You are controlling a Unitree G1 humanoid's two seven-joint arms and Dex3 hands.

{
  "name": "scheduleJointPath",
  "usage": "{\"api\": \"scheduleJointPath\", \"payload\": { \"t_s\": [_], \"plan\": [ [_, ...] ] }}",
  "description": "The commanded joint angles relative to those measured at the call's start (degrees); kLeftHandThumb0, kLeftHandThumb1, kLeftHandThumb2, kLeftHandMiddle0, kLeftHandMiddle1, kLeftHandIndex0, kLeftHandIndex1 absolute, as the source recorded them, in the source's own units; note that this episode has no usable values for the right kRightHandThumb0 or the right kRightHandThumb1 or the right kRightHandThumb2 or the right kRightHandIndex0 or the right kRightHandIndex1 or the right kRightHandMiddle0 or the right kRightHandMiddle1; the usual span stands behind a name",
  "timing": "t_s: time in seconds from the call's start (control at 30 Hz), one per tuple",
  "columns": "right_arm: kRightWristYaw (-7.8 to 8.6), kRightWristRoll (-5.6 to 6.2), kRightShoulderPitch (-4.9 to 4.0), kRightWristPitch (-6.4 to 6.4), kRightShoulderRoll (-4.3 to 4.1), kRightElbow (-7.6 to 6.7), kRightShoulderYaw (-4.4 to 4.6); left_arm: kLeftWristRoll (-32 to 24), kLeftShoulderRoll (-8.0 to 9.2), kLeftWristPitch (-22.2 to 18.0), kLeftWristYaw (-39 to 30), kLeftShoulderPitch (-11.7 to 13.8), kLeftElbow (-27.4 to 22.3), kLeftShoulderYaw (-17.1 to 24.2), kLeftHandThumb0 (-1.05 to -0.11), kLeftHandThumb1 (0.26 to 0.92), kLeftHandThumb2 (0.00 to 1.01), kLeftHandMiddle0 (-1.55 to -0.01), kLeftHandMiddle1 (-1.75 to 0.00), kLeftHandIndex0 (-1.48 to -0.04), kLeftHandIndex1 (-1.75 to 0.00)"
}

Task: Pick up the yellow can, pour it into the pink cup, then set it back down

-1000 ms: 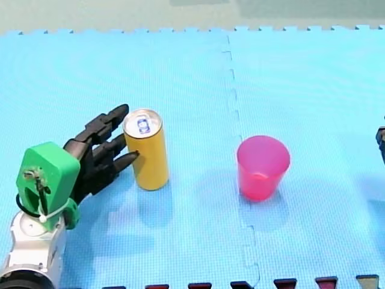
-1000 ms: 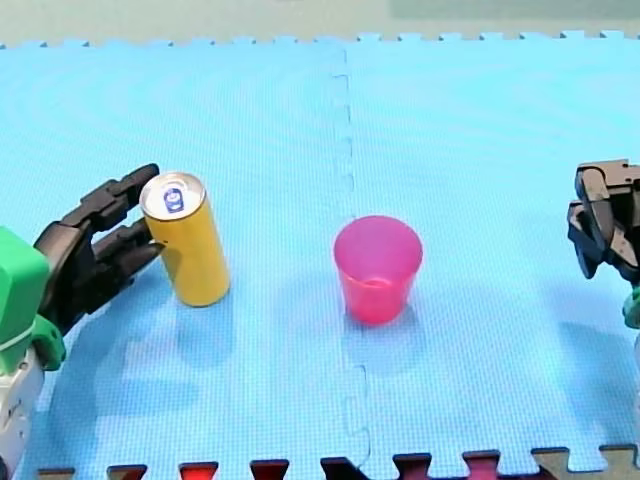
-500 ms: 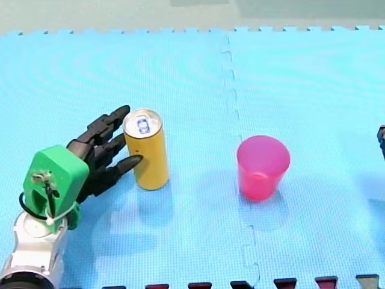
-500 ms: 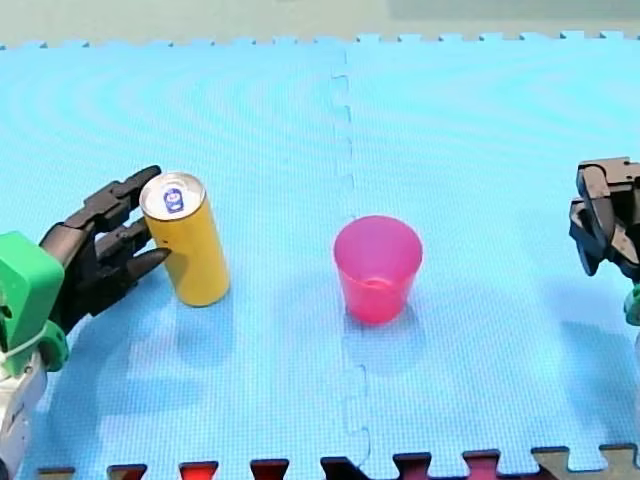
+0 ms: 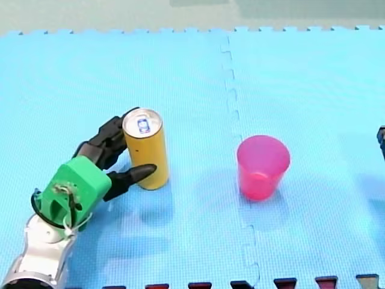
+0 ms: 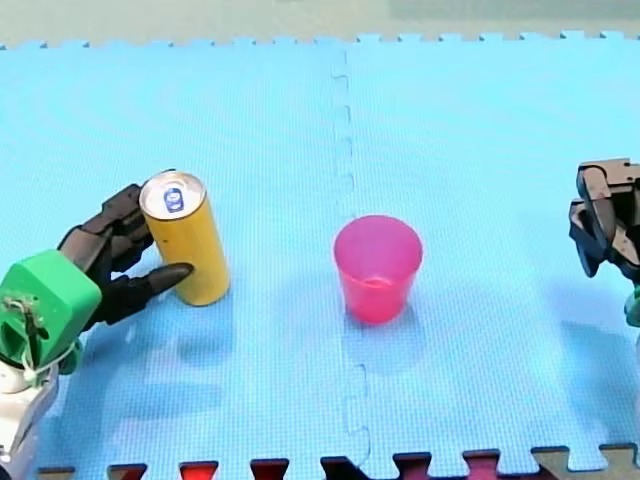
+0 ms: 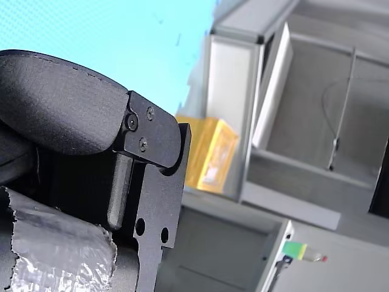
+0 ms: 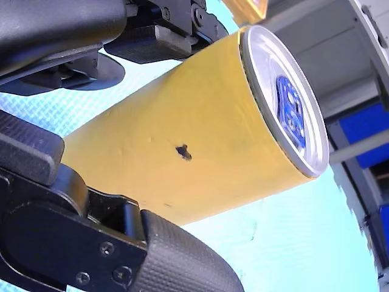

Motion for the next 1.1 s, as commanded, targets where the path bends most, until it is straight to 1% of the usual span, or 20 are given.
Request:
{"api": "scheduleJointPath", "payload": {
  "t_s": [0.0,0.23,0.53,0.6,0.73,0.87,0.93,1.07],
  "plan": [
    [0.19,0.32,0.05,0.14,-0.17,0.13,-0.23,0.25,0.36,0.16,0.39,0.37,-0.92,-0.3,-1.032,0.837,0.0,-0.33,0.0,-0.28,0.0],
    [0.38,0.45,0.01,0.31,-0.22,0.19,-0.35,0.35,0.43,0.87,0.76,0.82,-1.98,-0.74,-1.047,0.845,0.0,-0.33,0.0,-0.27,0.0],
    [0.86,0.7,-0.03,0.7,-0.33,0.22,-0.63,-0.31,0.63,1.38,0.23,1.3,-2.84,-0.73,-1.042,0.841,0.0,-0.33,0.0,-0.27,0.0],
    [0.9,0.71,0.01,0.7,-0.33,0.17,-0.65,-0.92,0.65,1.51,-0.3,1.33,-2.83,-0.41,-1.023,0.822,0.0,-0.33,0.0,-0.27,0.0],
    [1.01,0.78,0.15,0.64,-0.26,0.01,-0.71,-2.14,0.51,1.87,-1.06,1.44,-2.93,0.2,-1.006,0.811,0.0,-0.32,0.0,-0.27,0.0],
    [1.18,0.87,0.27,0.7,-0.23,-0.16,-0.75,-2.37,0.07,1.58,-0.01,1.49,-2.7,0.5,-0.985,0.811,0.0,-0.33,0.0,-0.27,0.0],
    [1.27,0.93,0.32,0.73,-0.2,-0.25,-0.78,-2.16,-0.2,1.34,0.89,1.41,-2.43,0.57,-0.956,0.813,0.0,-0.34,-0.01,-0.28,0.0],
    [1.68,1.22,0.37,0.96,-0.17,-0.37,-0.93,-1.81,-0.23,1.16,2.1,1.07,-1.92,0.53,-0.945,0.822,0.0,-0.35,-0.01,-0.29,0.0]
  ]
}}
